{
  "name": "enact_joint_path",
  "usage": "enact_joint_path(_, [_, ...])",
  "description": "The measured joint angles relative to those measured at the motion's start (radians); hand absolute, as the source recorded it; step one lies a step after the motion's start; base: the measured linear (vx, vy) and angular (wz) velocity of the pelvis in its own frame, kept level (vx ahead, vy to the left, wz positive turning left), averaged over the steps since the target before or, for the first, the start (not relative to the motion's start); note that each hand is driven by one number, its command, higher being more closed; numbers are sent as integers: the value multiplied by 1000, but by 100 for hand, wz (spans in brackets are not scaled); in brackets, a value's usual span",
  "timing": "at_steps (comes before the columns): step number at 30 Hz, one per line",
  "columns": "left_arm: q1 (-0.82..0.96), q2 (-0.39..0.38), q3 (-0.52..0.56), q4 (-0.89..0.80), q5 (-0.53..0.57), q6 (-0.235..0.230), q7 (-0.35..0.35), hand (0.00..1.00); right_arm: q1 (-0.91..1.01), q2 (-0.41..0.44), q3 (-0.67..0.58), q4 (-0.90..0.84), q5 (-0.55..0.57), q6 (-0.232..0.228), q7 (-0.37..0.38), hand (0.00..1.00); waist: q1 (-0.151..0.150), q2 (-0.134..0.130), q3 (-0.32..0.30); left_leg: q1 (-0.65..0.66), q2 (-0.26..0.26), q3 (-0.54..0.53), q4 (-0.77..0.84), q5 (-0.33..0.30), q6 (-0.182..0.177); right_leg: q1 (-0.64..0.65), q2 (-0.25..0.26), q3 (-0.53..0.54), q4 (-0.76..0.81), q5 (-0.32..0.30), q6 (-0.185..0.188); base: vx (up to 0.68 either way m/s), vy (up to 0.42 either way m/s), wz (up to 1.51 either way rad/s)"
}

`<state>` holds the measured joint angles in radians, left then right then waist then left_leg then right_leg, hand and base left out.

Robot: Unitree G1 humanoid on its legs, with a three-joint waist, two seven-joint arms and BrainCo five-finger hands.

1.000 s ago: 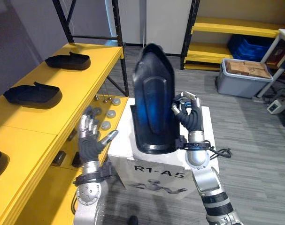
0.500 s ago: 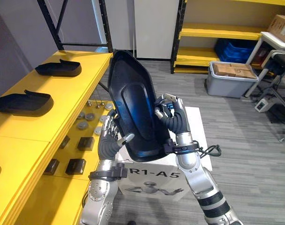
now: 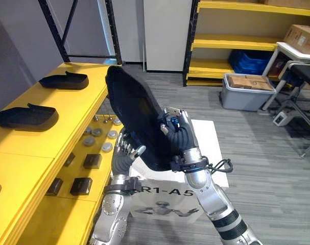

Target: Walk over and take plastic housings, then place them on the shelf

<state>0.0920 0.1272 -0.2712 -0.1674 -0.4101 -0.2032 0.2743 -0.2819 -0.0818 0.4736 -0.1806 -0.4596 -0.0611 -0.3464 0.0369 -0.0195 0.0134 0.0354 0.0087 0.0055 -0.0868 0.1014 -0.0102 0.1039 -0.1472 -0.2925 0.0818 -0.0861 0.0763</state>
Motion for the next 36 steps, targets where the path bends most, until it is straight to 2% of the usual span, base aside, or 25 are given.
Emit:
enact_joint_path(8, [0,-25,42,31,12,1,75,0,0,2,75,0,0,-3,-11,100,-10,-2,-5,3,7,3,0,3,-4,0,6,5,0,5,-4,-20,-1,-2])
enact_joint_path(13, [0,-46,82,31,42,-1,92,0,2,2,84,0,-4,-4,-9,100,-14,-4,-8,4,9,3,0,5,-6,1,8,5,1,5,-4,0,0,0])
enact_joint_path(14, [0,-48,91,31,42,-1,93,100,3,2,83,0,-4,-4,-9,100,-17,-4,-8,4,9,3,0,5,-6,1,8,5,1,5,-4,0,0,0])
enact_joint_path(18, [0,-70,130,31,42,-1,95,100,9,2,77,0,0,-6,-10,100,-21,-4,-8,4,10,2,-1,6,-7,1,10,5,0,5,-4,0,0,0])
enact_joint_path(26, [0,-83,127,31,41,-16,95,100,52,10,75,0,4,-33,-13,100,-22,-4,-8,3,10,0,-1,6,-7,1,10,3,0,5,-4,0,0,0])
enact_joint_path(27, [-1,-84,128,31,42,-16,97,100,60,17,76,0,5,-41,-13,0,-23,-4,-8,2,10,0,-3,6,-7,0,10,3,0,5,-4,0,0,0])
enact_joint_path(36, [1,-83,126,31,62,-15,98,100,89,61,36,-2,116,-80,-5,0,-23,-4,-7,0,10,0,-3,6,-7,-1,10,2,-1,5,-4,0,0,0])
